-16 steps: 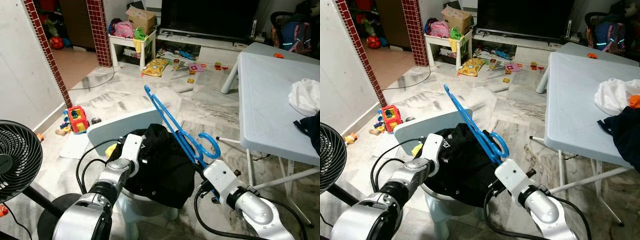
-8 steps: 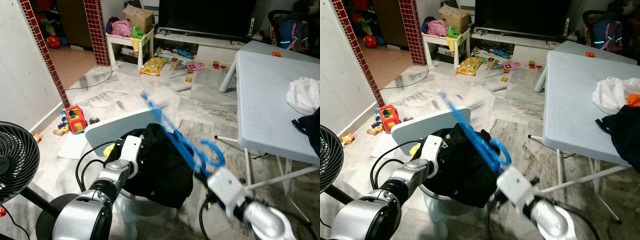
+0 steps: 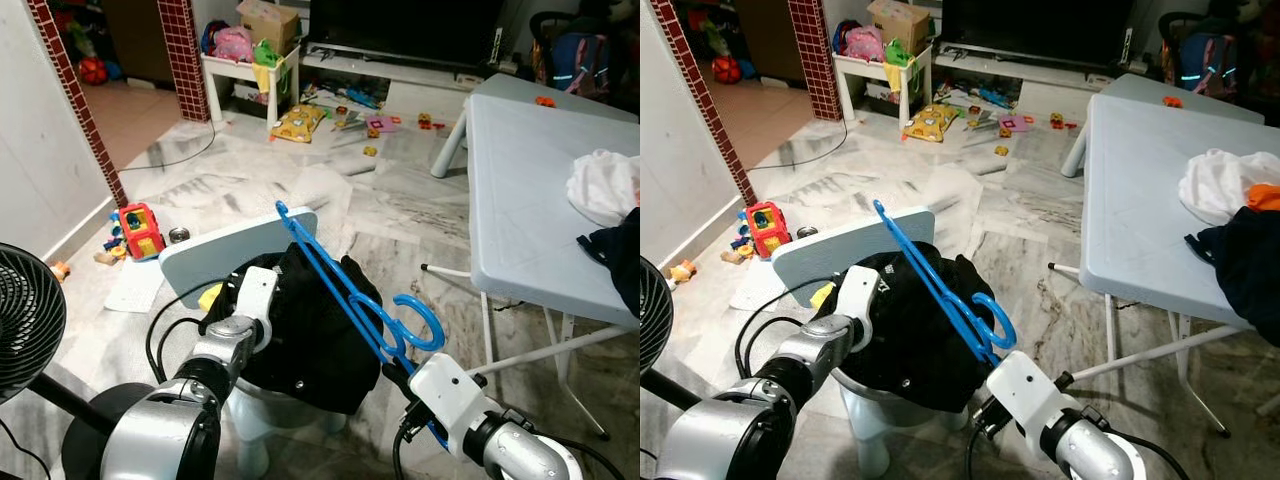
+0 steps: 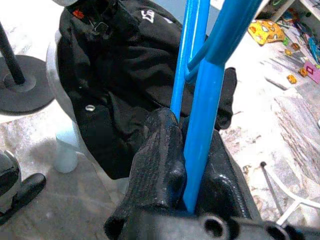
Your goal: Hang hanger
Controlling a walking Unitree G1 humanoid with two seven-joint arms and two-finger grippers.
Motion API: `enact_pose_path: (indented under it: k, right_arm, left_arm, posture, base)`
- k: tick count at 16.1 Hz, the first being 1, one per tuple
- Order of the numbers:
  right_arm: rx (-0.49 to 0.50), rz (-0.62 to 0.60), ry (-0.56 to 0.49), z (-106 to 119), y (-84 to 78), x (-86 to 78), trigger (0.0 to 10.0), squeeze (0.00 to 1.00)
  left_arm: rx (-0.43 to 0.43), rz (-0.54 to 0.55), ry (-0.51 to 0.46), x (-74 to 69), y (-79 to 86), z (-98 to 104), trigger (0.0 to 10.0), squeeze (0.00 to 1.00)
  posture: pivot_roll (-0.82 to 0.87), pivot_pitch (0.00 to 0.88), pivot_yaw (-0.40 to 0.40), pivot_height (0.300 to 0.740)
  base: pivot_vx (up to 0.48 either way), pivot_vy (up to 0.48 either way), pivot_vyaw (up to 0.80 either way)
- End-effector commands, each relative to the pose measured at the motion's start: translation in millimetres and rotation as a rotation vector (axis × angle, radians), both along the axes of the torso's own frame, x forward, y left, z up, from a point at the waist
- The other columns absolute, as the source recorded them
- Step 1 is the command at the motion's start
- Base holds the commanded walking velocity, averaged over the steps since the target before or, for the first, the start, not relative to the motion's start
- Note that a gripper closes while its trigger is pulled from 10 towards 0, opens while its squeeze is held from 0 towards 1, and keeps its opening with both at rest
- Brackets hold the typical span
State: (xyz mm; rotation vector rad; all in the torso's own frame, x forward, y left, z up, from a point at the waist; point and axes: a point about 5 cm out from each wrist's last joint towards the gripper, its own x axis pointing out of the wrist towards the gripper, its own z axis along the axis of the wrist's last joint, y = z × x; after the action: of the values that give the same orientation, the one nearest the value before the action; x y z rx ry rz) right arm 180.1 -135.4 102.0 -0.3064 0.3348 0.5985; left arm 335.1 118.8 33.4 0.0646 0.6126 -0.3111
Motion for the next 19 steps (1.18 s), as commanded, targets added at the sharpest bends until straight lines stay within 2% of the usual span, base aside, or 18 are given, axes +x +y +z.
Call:
enact_pose_path:
  k: [1,4,6,8,10,12,13,14,16,18,19]
  right_arm:
    - [0.021,-0.018,-0.012,5,0.5,-1.9,10.0,0.0]
    - [0.034,-0.042,-0.005,1,2.7,-5.5,10.0,0.0]
    - [0.073,-0.1,-0.007,2,1.7,-3.6,10.0,0.0]
    - [0.088,-0.139,-0.004,1,0.5,-3.2,10.0,0.0]
    - [0.089,-0.153,0.001,-2,0.3,-4.0,10.0,0.0]
    - [0.095,-0.172,-0.003,-4,1.5,-3.3,10.0,0.0]
    - [0.095,-0.189,-0.012,-4,-0.2,-0.5,10.0,0.0]
    - [0.095,-0.2,-0.019,-4,-1.3,1.5,10.0,0.0]
    - [0.09,-0.241,-0.055,-3,-6.0,13.1,10.0,0.0]
    - [0.084,-0.298,-0.112,2,-11.5,26.4,10.0,0.0]
    - [0.075,-0.347,-0.153,6,-17.3,36.2,10.0,0.0]
  left_arm:
    - [-0.011,-0.017,-0.058,1.9,-0.1,5,0.0,0.0]
    - [-0.034,-0.048,-0.14,-7.1,5.7,3,0.0,0.0]
    - [-0.065,-0.106,-0.235,-22.8,8.3,6,0.0,0.0]
    - [-0.046,-0.165,-0.361,-34.9,13.3,18,0.0,0.0]
    - [-0.038,-0.162,-0.44,-38.2,20.7,30,0.0,0.0]
    - [-0.029,-0.186,-0.567,-45.2,25.1,55,0.0,0.0]
    - [-0.033,-0.218,-0.655,-45.5,19.6,72,0.0,0.0]
    - [-0.044,-0.243,-0.696,-44.5,14.9,81,0.0,0.0]
    - [-0.076,-0.309,-0.791,-30.4,-0.5,106,0.0,0.0]
    - [-0.1,-0.399,-0.813,-15.1,-5.8,122,0.0,0.0]
    - [-0.102,-0.419,-0.839,-3.7,-2.7,138,0.0,0.0]
  posture:
    - [-0.09,0.041,-0.083,0.74]
    - [-0.06,0.059,-0.097,0.74]
    - [-0.03,0.075,-0.103,0.74]
    - [-0.01,0.102,-0.104,0.74]
    - [-0.01,0.113,-0.101,0.74]
    - [0.0,0.12,-0.095,0.74]
    - [0.0,0.117,-0.092,0.74]
    - [0.0,0.114,-0.091,0.74]
    - [0.01,0.102,-0.092,0.74]
    - [0.02,0.087,-0.087,0.74]
    - [0.03,0.077,-0.086,0.74]
  base:
    - [0.0,0.0,0.0]
    - [0.0,0.0,0.0]
    - [0.0,0.0,0.0]
    - [0.0,0.0,0.0]
    - [0.0,0.0,0.0]
    - [0.0,0.0,0.0]
    - [0.0,0.0,0.0]
    - [0.0,0.0,0.0]
    - [0.0,0.0,0.0]
    - [0.0,0.0,0.0]
    - [0.0,0.0,0.0]
